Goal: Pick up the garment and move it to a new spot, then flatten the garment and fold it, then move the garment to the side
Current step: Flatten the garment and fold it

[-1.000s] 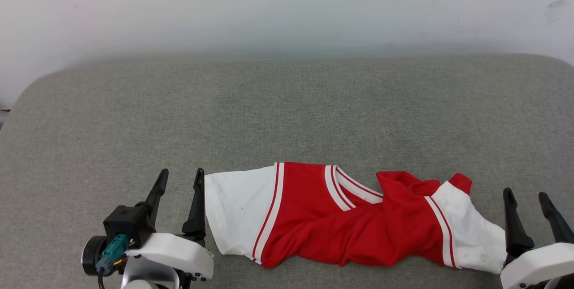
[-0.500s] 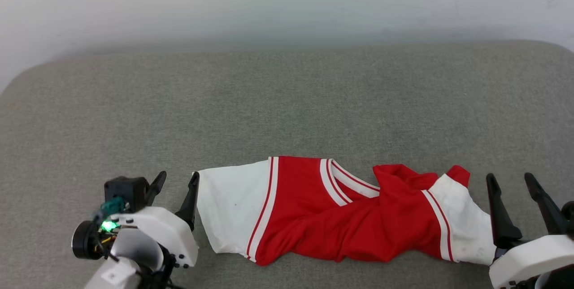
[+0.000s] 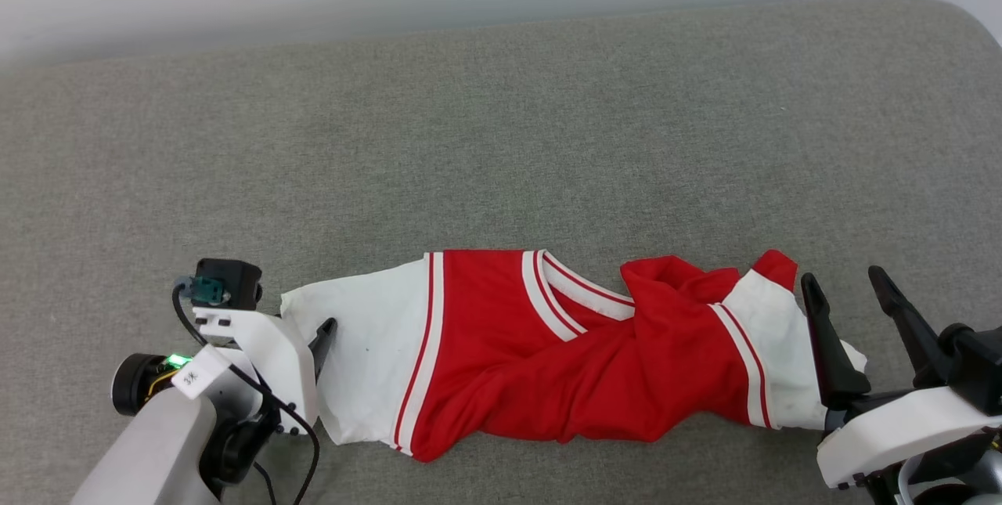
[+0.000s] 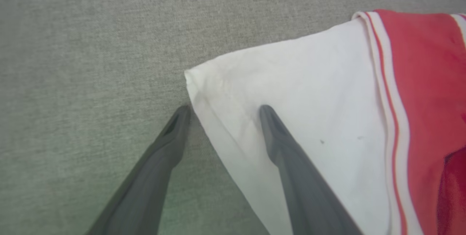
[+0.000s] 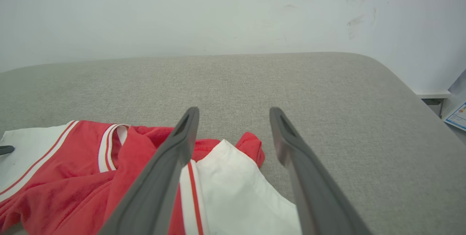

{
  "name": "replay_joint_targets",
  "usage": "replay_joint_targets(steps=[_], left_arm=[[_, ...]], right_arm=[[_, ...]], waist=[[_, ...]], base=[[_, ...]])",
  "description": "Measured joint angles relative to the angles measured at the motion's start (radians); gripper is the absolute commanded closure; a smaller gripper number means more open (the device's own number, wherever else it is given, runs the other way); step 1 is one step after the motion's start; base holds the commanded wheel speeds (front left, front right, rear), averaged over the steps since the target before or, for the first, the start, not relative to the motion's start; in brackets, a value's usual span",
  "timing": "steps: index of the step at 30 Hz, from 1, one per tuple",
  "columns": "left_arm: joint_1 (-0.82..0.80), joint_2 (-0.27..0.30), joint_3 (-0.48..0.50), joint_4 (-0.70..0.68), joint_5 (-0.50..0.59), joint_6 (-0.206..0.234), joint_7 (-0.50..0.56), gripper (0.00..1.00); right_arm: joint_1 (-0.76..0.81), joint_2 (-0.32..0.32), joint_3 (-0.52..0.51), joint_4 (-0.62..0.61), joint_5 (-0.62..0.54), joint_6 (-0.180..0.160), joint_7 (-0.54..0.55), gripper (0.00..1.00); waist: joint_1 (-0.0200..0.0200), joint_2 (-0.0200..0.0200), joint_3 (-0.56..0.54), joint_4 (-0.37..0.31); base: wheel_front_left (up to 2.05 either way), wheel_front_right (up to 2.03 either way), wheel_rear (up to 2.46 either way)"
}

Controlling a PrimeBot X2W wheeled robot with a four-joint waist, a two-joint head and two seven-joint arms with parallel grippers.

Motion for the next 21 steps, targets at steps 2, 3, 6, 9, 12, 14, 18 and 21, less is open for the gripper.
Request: replay_joint_targets(steps=[2, 3, 6, 9, 12, 14, 18, 21], left_arm=[[-0.02, 0.007, -0.019, 0.027, -0.003, -0.017, 0.053, 0.0], [-0.032, 0.011, -0.025, 0.036, -0.01, -0.026, 0.081, 0.0], [-0.061, 0.023, -0.049, 0.054, -0.028, -0.053, 0.169, 0.7], [-0.074, 0.028, -0.059, 0.058, -0.036, -0.065, 0.205, 1.0], [-0.076, 0.018, -0.07, 0.057, -0.032, -0.062, 0.2, 1.0], [-0.071, 0.013, -0.068, 0.056, -0.022, -0.049, 0.171, 1.0], [-0.047, 0.006, -0.044, 0.048, -0.005, -0.012, 0.078, 1.0], [-0.031, 0.002, -0.018, 0.028, 0.0, 0.017, 0.007, 1.0]], right_arm=[[-0.009, -0.001, 0.006, 0.0, 0.0, 0.0, 0.0, 0.0], [-0.009, -0.001, 0.007, 0.0, 0.002, 0.0, 0.0, 0.0], [-0.009, -0.001, 0.01, 0.004, 0.007, 0.0, 0.002, 0.0], [-0.007, -0.001, 0.008, 0.008, 0.012, 0.0, 0.009, 0.0], [-0.006, 0.0, 0.004, 0.013, 0.025, 0.0, 0.019, 0.0], [-0.005, 0.001, -0.003, 0.021, 0.04, 0.0, 0.029, 0.0], [0.004, 0.002, -0.034, 0.056, 0.076, 0.0, 0.079, 0.0], [0.017, -0.008, -0.077, 0.106, 0.109, 0.0, 0.139, 0.0]], waist=[[0.0, 0.0, 0.011, -0.009], [0.0, 0.0001, 0.015, -0.014], [-0.0001, 0.0001, 0.021, -0.024], [0.0, 0.0, 0.024, -0.03], [0.0, 0.0, 0.023, -0.033], [-0.0001, 0.0, 0.02, -0.033], [0.0, 0.0, 0.007, -0.029], [0.0, 0.0, -0.003, -0.02]], base=[[0.0, 0.0, 0.0], [0.0, 0.0, 0.0], [0.0, 0.0, 0.0], [0.0, 0.0, 0.0], [0.0, 0.0, 0.0], [0.0, 0.0, 0.0], [0.0, 0.0, 0.0], [0.0, 0.0, 0.0]])
